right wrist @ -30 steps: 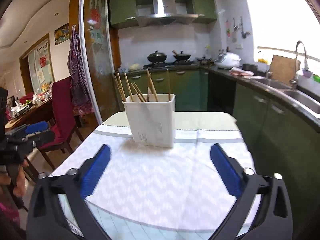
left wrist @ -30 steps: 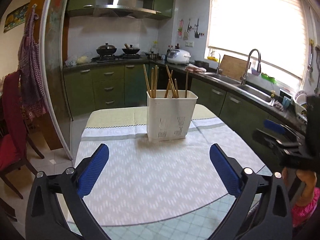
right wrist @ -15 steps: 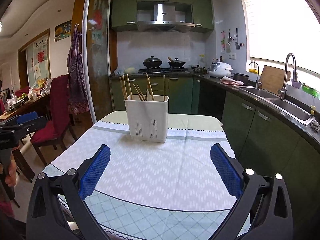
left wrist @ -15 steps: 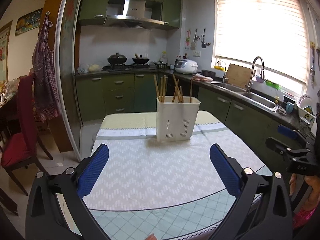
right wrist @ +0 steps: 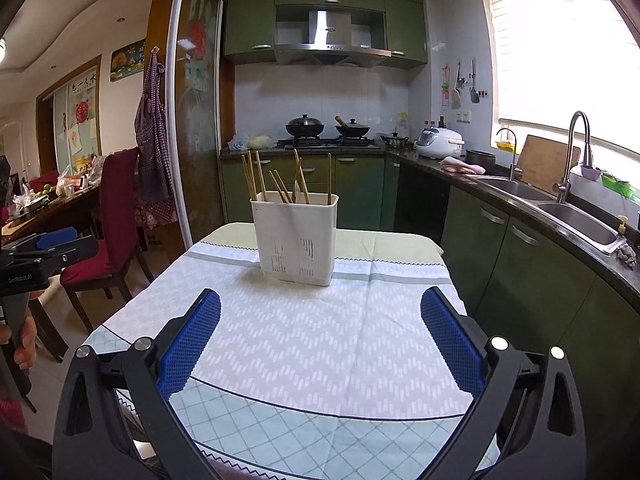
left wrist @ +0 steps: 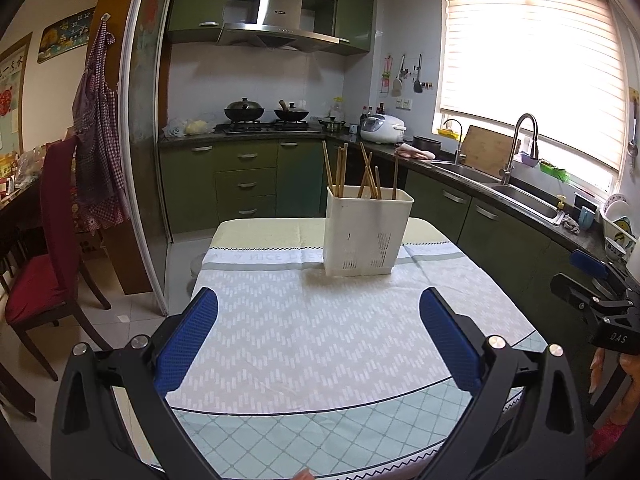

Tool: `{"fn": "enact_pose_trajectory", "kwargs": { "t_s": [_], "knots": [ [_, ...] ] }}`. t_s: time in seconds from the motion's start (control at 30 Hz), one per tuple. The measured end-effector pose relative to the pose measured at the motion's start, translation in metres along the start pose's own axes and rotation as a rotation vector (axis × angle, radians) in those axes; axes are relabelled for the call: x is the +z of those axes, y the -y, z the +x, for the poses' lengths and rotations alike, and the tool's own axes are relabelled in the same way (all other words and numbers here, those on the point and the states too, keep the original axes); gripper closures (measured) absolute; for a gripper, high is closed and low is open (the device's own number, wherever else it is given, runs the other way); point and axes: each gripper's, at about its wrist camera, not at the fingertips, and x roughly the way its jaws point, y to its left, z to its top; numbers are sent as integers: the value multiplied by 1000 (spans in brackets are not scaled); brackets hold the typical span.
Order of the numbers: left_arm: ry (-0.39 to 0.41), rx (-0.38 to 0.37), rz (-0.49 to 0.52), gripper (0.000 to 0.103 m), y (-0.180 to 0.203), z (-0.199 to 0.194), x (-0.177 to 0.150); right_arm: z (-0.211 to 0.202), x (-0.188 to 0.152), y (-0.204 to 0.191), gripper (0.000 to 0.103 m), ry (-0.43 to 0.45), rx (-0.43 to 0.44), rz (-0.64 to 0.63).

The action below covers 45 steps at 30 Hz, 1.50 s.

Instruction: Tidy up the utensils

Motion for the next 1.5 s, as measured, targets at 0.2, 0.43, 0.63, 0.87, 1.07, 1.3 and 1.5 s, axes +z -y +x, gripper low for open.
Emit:
{"fn": "enact_pose_trajectory", "kwargs": {
  "t_s": [0.2, 0.43, 0.63, 0.87, 1.07, 1.3, 1.5],
  "knots": [
    [1, -1, 6, 7, 1, -2, 2, -1, 1, -1, 5, 2, 1, 0],
    [-4, -10, 15, 7, 6, -1, 3, -3, 2, -2, 5, 3, 0, 9],
    [-12, -17, 22, 7, 9, 2, 2, -2, 2, -2, 5, 0, 0, 12],
    [-15, -18, 21, 7, 9, 3, 1, 0, 2, -1, 5, -2, 1, 15],
    [-20, -19, 22, 7, 11, 4, 1, 0, 1, -1, 5, -2, 1, 16],
    [-19, -25, 21, 7, 13, 4, 0, 1, 1, -1, 5, -2, 1, 17],
    [-19, -23, 22, 7, 13, 4, 0, 1, 1, -2, 5, -2, 1, 17]
  ]
}}
